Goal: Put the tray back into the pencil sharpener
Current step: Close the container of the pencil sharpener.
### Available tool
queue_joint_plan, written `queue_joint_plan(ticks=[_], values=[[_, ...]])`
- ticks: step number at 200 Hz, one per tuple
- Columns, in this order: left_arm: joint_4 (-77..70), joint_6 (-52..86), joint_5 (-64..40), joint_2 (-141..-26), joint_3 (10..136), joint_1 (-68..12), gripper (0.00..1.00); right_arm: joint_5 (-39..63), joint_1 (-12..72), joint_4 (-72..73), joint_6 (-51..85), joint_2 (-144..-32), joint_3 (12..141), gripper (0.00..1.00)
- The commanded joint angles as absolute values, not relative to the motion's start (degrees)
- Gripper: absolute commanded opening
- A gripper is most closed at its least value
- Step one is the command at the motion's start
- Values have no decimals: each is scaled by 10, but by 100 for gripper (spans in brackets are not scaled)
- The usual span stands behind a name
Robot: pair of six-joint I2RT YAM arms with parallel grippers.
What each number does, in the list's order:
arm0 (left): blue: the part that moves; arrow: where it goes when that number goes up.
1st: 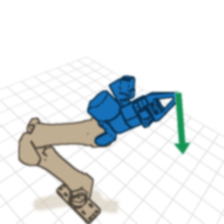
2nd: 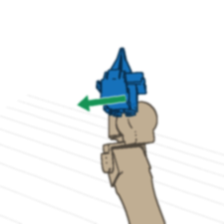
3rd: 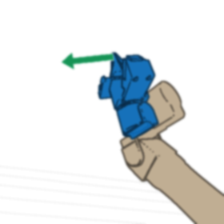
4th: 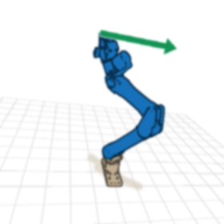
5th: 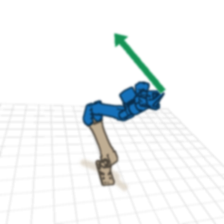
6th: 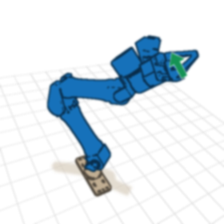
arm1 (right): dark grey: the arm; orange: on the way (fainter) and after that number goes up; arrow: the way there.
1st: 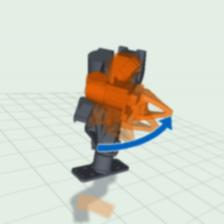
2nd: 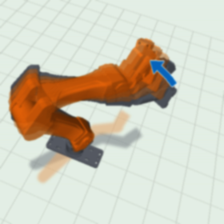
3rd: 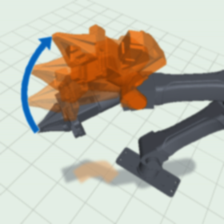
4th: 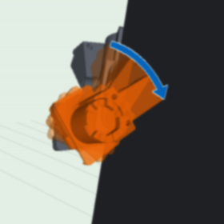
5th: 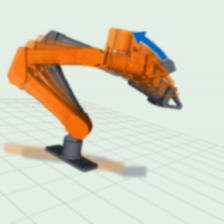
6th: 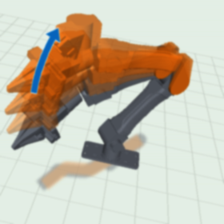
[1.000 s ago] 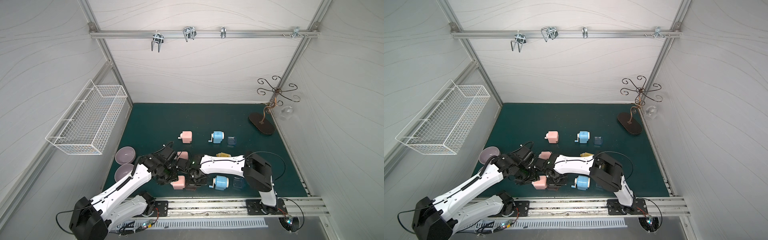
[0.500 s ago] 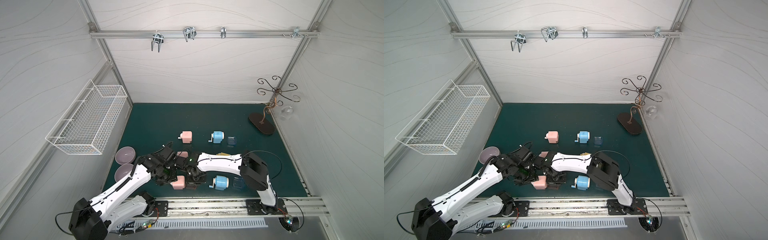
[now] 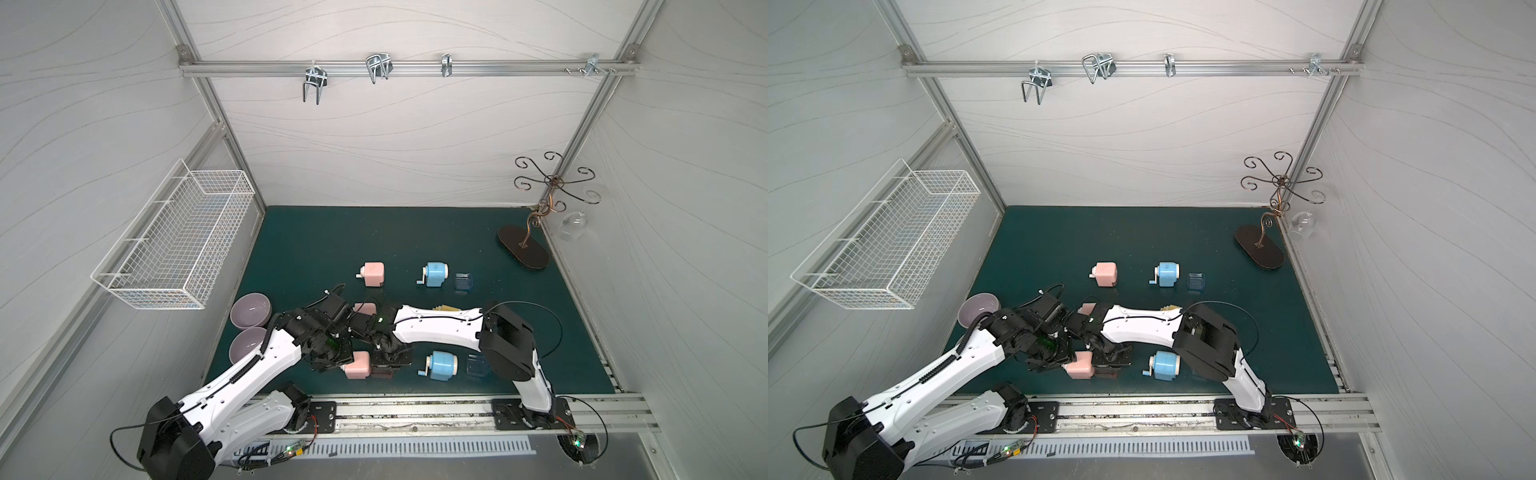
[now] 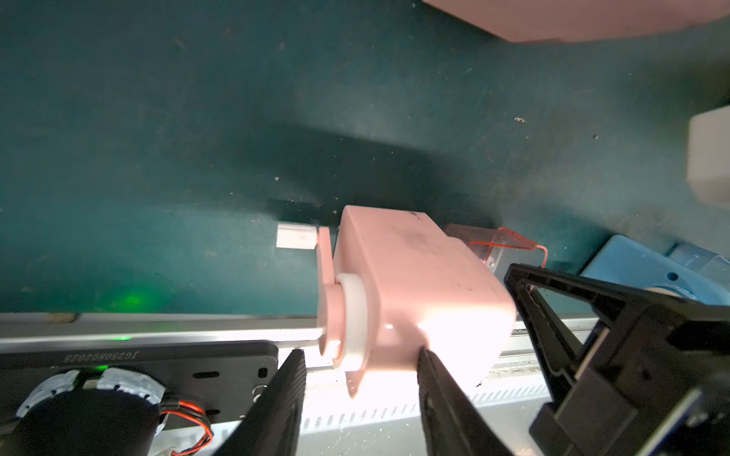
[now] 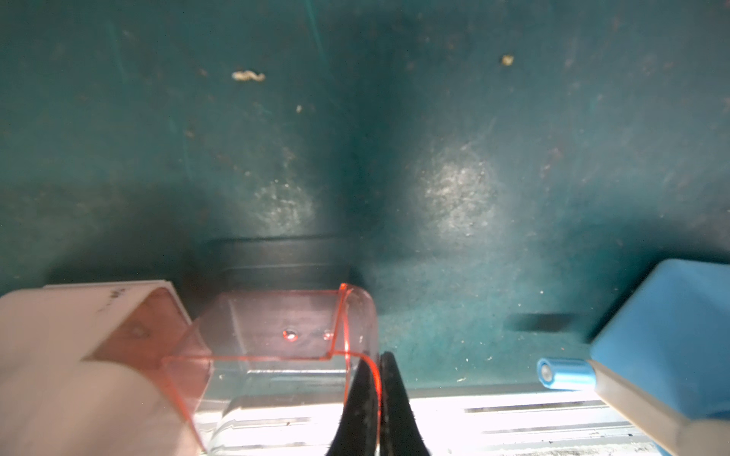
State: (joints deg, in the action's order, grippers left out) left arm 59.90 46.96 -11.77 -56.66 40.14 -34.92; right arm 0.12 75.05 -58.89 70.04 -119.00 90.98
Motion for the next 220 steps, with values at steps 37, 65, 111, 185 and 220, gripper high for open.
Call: queue_joint_plan(ticks=[37, 65, 111, 185, 220], values=[[557, 471, -124, -571, 382, -359, 48, 6, 771, -523, 693, -1200, 889, 7], [556, 471, -125, -574, 382, -359, 48, 12, 771, -511, 691, -1197, 879, 8], [555, 471, -126, -577, 382, -359, 48, 15, 771, -495, 689, -1186, 869, 8], [556, 470, -128, -581, 382, -359, 45, 18, 772, -485, 683, -1179, 869, 8], [556, 469, -131, -585, 382, -359, 45, 21, 772, -474, 680, -1176, 868, 8]])
